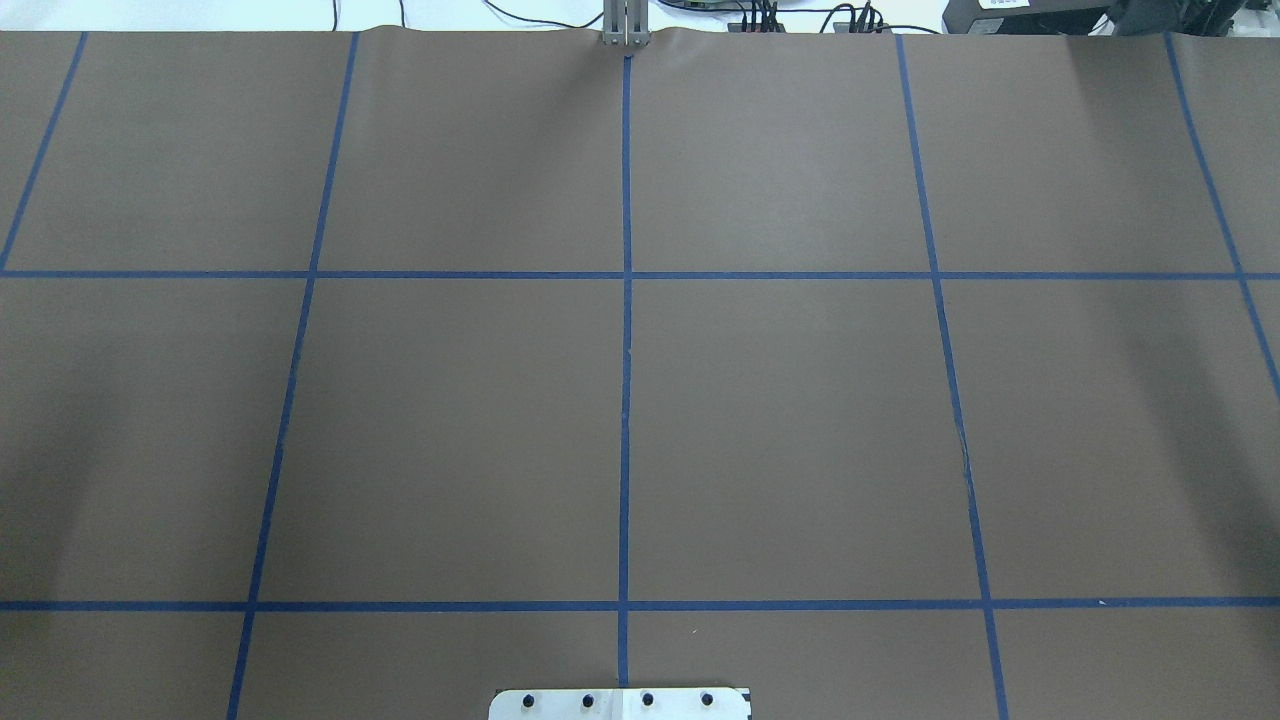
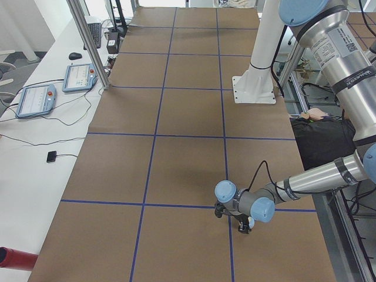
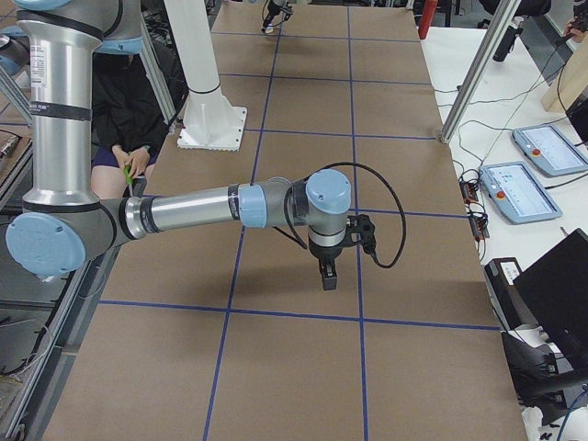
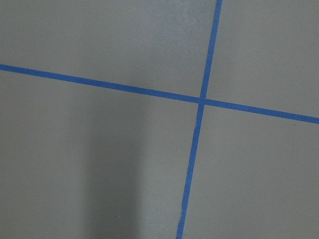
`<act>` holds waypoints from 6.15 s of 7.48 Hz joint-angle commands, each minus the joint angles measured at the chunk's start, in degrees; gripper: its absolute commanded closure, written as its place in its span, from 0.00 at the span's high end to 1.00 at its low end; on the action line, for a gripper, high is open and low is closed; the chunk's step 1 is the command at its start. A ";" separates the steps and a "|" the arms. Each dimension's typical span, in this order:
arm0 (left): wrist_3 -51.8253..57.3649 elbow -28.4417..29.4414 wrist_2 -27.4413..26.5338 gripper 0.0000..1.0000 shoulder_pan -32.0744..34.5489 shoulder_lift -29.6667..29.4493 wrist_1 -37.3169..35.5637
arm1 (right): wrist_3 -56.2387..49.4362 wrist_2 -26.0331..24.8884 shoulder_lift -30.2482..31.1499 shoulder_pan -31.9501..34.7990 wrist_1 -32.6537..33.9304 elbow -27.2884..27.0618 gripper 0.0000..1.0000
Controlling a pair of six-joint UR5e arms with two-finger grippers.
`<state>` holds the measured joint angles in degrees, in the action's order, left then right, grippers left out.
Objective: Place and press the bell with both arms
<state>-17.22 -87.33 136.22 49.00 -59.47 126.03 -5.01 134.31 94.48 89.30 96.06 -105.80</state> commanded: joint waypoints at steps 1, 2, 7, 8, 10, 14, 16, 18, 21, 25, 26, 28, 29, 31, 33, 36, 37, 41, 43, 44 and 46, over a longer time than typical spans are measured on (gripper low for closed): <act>0.08 -1.25 0.01 0.15 0.13 0.32 1.23 | 0.09 0.07 0.00 0.00 0.00 -0.19 1.00; 0.00 -3.96 0.09 0.15 0.13 1.63 1.93 | 0.78 0.07 0.00 0.00 0.00 -0.46 1.00; -8.95 -16.89 0.62 0.09 0.83 -0.45 0.89 | 0.88 0.07 0.00 0.00 0.00 -0.37 1.00; -9.93 -17.86 0.62 0.08 0.92 -3.69 -1.90 | 0.97 0.07 0.00 0.09 0.00 -0.37 1.00; -10.03 -20.23 0.53 0.07 2.58 -15.44 -15.91 | 0.97 0.07 -0.17 0.00 0.09 -0.28 1.00; -10.29 -18.59 0.27 0.06 2.16 -44.25 -48.35 | 0.97 0.07 -0.35 0.00 0.09 -0.28 1.00; -18.33 -11.59 0.18 0.06 -2.47 -58.32 -53.95 | 0.79 0.07 -0.35 0.00 0.00 -0.37 1.00; -25.29 5.05 0.18 0.06 -5.83 -75.43 -53.70 | 0.79 0.25 -0.53 0.00 0.00 -0.46 1.00; -32.57 27.53 0.10 0.06 -8.04 -89.22 -40.21 | 0.79 0.42 -0.53 0.00 0.00 -0.46 1.00; -39.53 38.09 -2.18 0.23 -11.46 -96.01 -31.24 | 0.88 0.60 -0.53 0.00 0.00 -0.72 1.00; -39.73 38.46 -2.45 0.39 -11.64 -96.01 -30.15 | 0.88 0.60 -0.53 0.00 0.00 -0.72 1.00; -40.08 38.47 -2.54 1.00 -11.65 -96.01 -30.31 | 0.88 1.12 -0.53 0.00 0.00 -0.72 1.00; -40.17 38.47 -2.54 1.00 -11.73 -95.92 -30.31 | 0.88 1.48 -0.53 0.00 0.00 -0.72 1.00; -40.08 37.77 -2.54 1.00 -11.56 -95.92 -30.58 | 0.71 2.36 -0.70 0.00 -0.09 -0.81 1.00; -39.73 33.92 -3.77 1.00 -8.50 -95.48 -32.15 | 0.71 1.84 -3.50 -0.35 0.00 -0.90 1.00; -37.46 25.23 -4.12 1.00 -0.68 -92.33 -37.34 | 0.88 2.18 -10.34 -5.16 0.00 -0.55 1.00; -37.36 22.85 -5.25 1.00 0.99 -90.75 -37.95 | 1.14 2.01 -14.37 -7.97 0.09 -0.37 1.00; -13.25 5.40 -10.28 1.00 7.15 -76.65 -50.52 | 19.55 -5.27 -24.75 -22.82 0.35 -0.20 1.00; -0.95 -6.57 -10.10 1.00 11.79 -62.41 -50.27 | 30.26 -6.34 -29.77 -28.45 0.62 0.07 1.00; 4.42 -9.32 -9.93 1.00 14.69 -58.08 -50.18 | 34.59 -8.34 -32.32 -31.35 0.62 0.33 1.00; 18.63 -9.61 -9.49 1.00 22.06 -50.70 -49.39 | 44.60 -11.95 -38.81 -36.89 0.53 3.65 1.00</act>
<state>-8.19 -96.11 126.48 66.14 -115.48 76.25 32.87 124.69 60.09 56.11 96.63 -104.38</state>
